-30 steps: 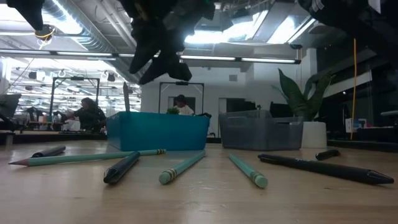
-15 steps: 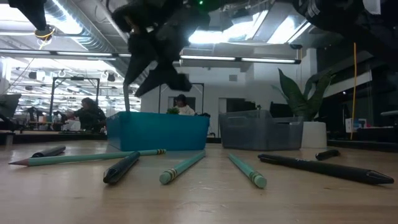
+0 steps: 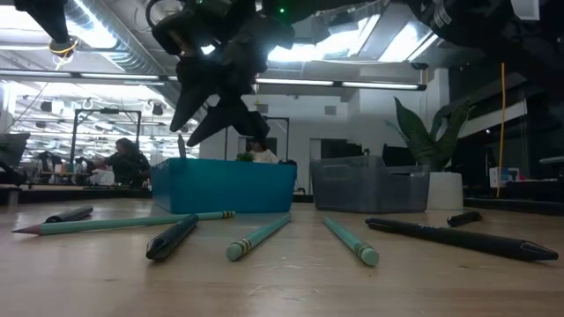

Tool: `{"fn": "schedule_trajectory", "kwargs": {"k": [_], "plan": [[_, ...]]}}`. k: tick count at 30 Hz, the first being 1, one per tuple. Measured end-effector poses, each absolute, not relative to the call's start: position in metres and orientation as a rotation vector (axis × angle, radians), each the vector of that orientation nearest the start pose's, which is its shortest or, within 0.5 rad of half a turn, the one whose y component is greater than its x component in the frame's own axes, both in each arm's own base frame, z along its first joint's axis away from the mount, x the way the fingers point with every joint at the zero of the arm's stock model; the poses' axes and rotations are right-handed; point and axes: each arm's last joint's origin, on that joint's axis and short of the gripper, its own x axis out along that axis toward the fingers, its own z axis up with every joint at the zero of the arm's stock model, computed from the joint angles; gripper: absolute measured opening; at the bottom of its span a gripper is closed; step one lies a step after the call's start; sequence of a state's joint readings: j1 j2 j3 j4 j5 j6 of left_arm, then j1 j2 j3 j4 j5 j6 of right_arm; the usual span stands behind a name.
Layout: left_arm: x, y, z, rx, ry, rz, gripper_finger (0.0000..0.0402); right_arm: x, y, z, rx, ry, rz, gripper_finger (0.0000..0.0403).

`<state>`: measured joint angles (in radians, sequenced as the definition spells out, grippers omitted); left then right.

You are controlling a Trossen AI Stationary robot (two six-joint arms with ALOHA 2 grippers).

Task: Sort pens & pencils
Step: Put the blue pencil into the blue bin

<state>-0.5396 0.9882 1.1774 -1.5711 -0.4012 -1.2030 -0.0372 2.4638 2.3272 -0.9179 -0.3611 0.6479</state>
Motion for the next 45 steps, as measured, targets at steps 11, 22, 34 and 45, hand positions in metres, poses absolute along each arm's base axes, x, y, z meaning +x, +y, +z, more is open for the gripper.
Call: {"fn": "schedule_trajectory", "kwargs": {"k": [11, 22, 34, 45], "plan": [[0.11, -0.053, 0.336, -0.414, 1.071, 0.592, 0.008, 0.524, -0.012, 0.213, 0.794, 1.094, -0.062, 0.0126], [0.11, -0.053, 0.336, -0.415, 1.071, 0.592, 0.008, 0.525, -0.023, 0.21, 0.796, 1.087, -0.093, 0.0126], [0.11, -0.053, 0.336, -0.414, 1.07, 0.592, 0.008, 0.531, -0.022, 0.177, 0.835, 1.154, -0.06, 0.0126], [0.11, -0.053, 0.336, -0.409, 1.065, 0.594, 0.008, 0.532, -0.03, 0.178, 0.82, 1.128, -0.069, 0.0112]]}}
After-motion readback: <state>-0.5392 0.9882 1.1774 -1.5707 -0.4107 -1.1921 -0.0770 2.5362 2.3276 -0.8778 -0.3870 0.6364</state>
